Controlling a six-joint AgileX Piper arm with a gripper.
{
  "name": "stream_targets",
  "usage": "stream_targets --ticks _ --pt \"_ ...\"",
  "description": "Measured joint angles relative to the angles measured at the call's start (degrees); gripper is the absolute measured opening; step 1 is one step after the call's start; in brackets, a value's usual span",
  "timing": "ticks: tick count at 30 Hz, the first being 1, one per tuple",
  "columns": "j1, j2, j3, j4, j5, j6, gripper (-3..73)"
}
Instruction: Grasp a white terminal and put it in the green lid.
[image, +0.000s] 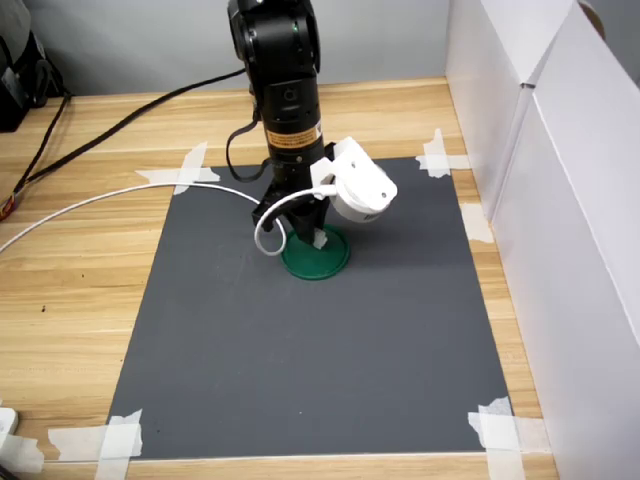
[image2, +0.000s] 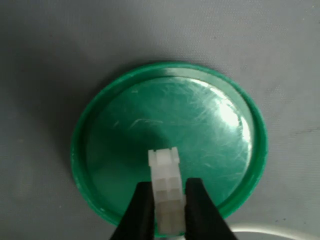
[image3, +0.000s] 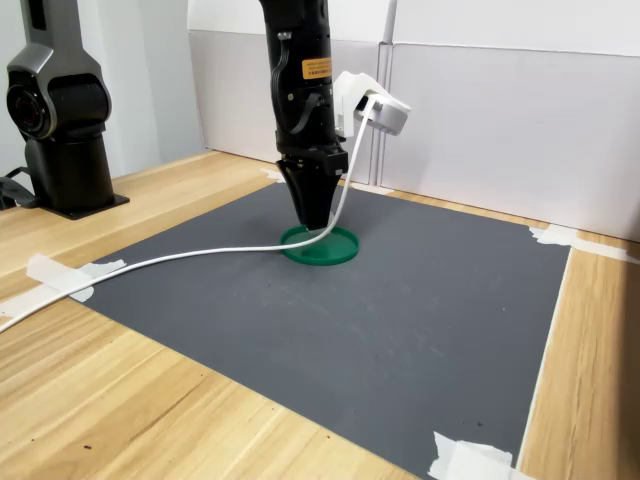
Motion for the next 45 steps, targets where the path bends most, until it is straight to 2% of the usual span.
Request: stream_targets --ticks 9,15,19,22,26,28,34,38,43,45 --pt "0.0 -0.5 0.0 -0.1 -0.4 0.0 40.7" --pt "0.0 -8.2 0.0 -0.1 -4.3 0.4 42.6" --pt "0.0 -15.4 0.0 -0.1 -5.6 1.3 36.5" --pt "0.0 -20.8 0.0 0.0 -5.6 1.8 25.7" --pt "0.0 -28.4 0.0 0.7 -5.3 2.1 6.0" --pt "0.0 -32.0 0.0 1.2 -5.3 2.3 1.1" --pt "0.0 -43.0 0.1 0.7 -4.9 8.4 -1.4" --pt "0.0 -49.6 2.3 -1.1 -6.4 18.1 -1.3" --pt "0.0 -58.5 9.8 -5.2 -9.7 31.8 -1.3" --pt "-0.8 -61.4 12.6 -5.6 -10.2 35.0 -1.3"
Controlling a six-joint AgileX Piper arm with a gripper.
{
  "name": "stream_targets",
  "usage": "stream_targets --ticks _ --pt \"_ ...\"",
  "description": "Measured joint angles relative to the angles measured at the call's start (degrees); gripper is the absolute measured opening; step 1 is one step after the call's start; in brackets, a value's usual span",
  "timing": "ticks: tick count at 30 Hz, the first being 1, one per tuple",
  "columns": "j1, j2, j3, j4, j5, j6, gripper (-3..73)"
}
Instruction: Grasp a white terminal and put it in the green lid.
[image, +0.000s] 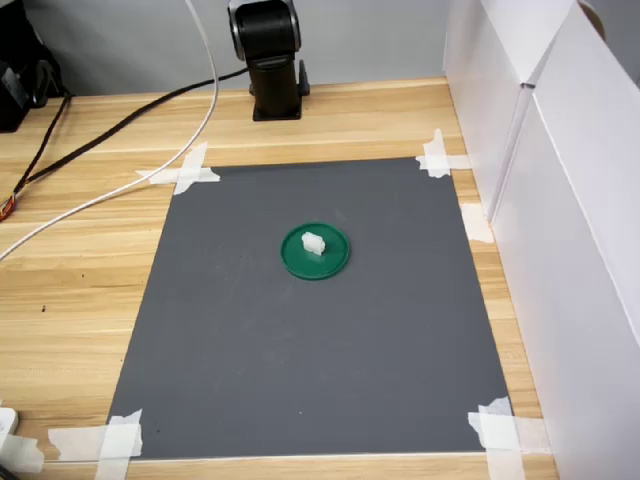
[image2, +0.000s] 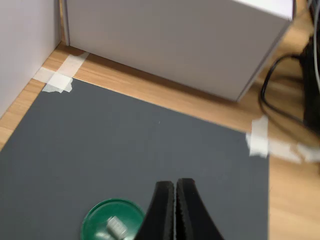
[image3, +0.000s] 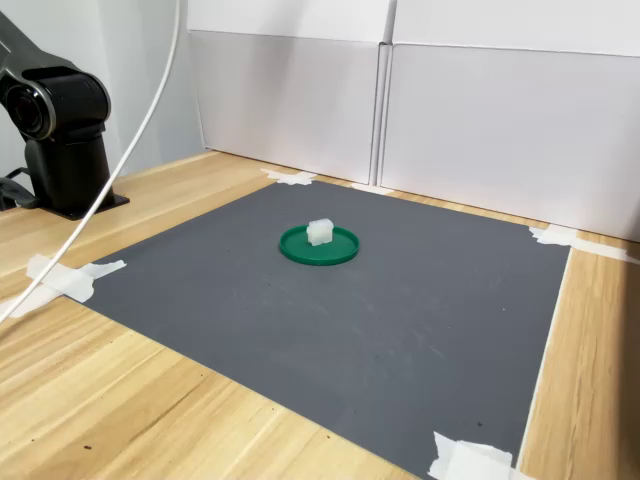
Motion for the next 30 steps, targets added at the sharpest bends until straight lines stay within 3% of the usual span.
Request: stream_targets --ticks 7,11,21,30 --pt "-11.6 -8.9 10.1 3.6 -0.5 4.1 -1.5" --pt "-15.0 -14.8 15.1 4.9 -0.6 4.2 -1.5" --pt "-15.6 -27.3 30.5 5.2 -0.2 4.2 -1.5" --pt "-15.6 -34.1 33.4 2.8 0.5 4.2 -1.5"
